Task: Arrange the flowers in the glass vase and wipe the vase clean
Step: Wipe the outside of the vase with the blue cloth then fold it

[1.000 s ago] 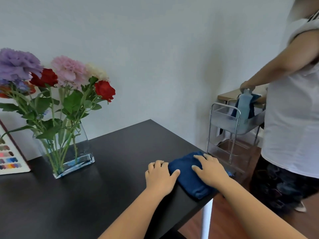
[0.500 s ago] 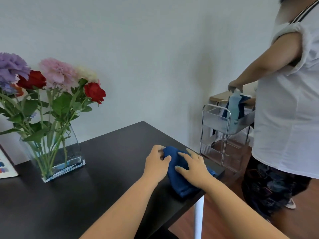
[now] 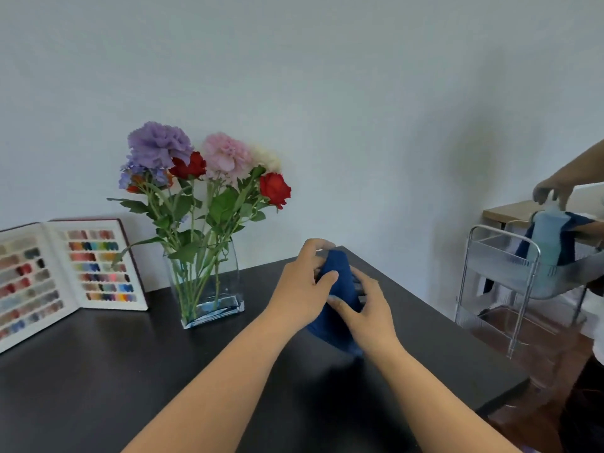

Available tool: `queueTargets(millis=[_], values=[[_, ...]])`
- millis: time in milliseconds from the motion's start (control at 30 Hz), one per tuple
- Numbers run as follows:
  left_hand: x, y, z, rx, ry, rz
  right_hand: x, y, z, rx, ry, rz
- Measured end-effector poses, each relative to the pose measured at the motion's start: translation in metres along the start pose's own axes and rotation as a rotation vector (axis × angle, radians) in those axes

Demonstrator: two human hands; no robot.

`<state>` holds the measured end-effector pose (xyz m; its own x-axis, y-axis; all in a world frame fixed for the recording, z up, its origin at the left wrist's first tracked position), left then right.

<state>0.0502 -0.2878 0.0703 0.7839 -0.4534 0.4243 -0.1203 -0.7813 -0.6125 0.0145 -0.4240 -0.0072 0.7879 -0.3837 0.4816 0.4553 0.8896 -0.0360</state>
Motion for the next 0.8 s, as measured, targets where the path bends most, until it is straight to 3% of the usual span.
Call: queueTargets(millis=[233,433,600,800], values=[[0.001,-0.056,0.052,-0.058,-0.153,-0.197,0.016,0.071,-0.003,0.01,-0.078,0.062],[-0.001,-0.088,0.11,-0.045,-0.256,-0.255,0.038,0.115,-0.022,0.015,-0.051,0.106],[0.0,-0.117,0.145,0.173,-0.258,-0.345,0.067,0.138,-0.033,-0.047,-0.084,0.107],[0.002,-0.144,0.169,0.102,-0.196,-0.486,0.107,0.166,-0.041,-0.163,-0.226,0.132]])
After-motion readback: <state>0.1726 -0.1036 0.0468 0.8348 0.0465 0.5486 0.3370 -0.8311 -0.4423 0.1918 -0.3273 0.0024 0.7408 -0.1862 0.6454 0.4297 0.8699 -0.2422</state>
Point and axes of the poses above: each hand's wrist, its own x-axis towards the middle knuckle, its own y-axis out of the palm, z = x × y, the point moved 1 cm from there along x, towards the middle knuckle, and after that the axes turned 10 degrees about x, right-handed, at the moved point
